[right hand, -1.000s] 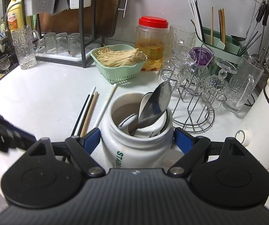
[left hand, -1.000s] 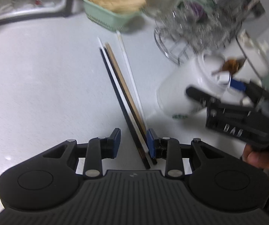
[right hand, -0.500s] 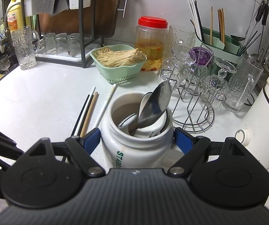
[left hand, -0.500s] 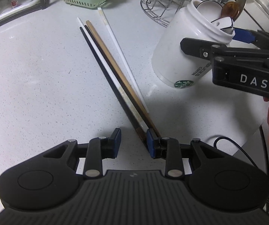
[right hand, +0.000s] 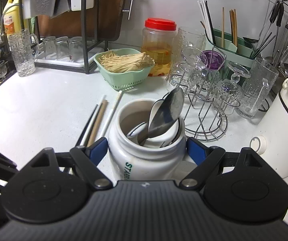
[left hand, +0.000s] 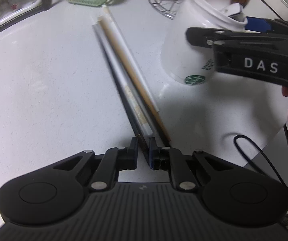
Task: Organize utensils
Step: 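Grasp a black chopstick with the left tool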
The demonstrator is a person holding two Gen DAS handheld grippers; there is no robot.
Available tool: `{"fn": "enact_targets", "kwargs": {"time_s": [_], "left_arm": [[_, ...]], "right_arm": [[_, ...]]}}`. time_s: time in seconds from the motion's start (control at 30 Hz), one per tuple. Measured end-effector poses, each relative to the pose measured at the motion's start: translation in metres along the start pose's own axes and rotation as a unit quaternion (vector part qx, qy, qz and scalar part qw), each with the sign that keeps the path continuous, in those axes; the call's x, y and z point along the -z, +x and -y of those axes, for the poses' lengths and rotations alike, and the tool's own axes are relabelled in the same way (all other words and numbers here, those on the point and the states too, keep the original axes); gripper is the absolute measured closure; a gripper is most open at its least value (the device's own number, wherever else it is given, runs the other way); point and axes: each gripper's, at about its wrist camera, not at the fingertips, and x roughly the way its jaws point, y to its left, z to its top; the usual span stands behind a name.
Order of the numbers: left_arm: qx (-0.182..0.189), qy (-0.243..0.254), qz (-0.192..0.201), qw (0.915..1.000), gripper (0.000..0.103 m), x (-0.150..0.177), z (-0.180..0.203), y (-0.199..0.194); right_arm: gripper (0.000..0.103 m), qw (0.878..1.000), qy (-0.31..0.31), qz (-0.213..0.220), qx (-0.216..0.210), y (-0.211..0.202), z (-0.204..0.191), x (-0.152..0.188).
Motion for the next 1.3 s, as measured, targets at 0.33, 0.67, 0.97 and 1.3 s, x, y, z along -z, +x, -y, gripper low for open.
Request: {"fn": "enact_targets", "kwargs": {"time_s": [0.33,0.67,0.97,1.3], "left_arm": [[0.003,-0.029,-0.010,0.9995,0.095,0.021,-0.026,-0.019],[0.068,-0.060,-0.007,0.9958,0.095,0.052,-0.042,-0.043],[0.129,-0.099,-0.037,0.9859,0.096,0.077,-0.055,-0.047],[0.125,-0.111,-0.050,0.9848,0.094,0.086,-0.059,-0.050]], "right_arm": [[0.015,1.000,0.005,0.001,0.007,-0.001,-0.009,0.000],[0.015,1.000,-0.002,0.007,-0.001,-0.004,-0.025,0.001],[0.015,1.000,-0.003,0.002,0.000,-0.003,-0.025,-0.001],[0.015,1.000,-0.009,-0.001,-0.006,-0.003,-0.023,0.000]]}}
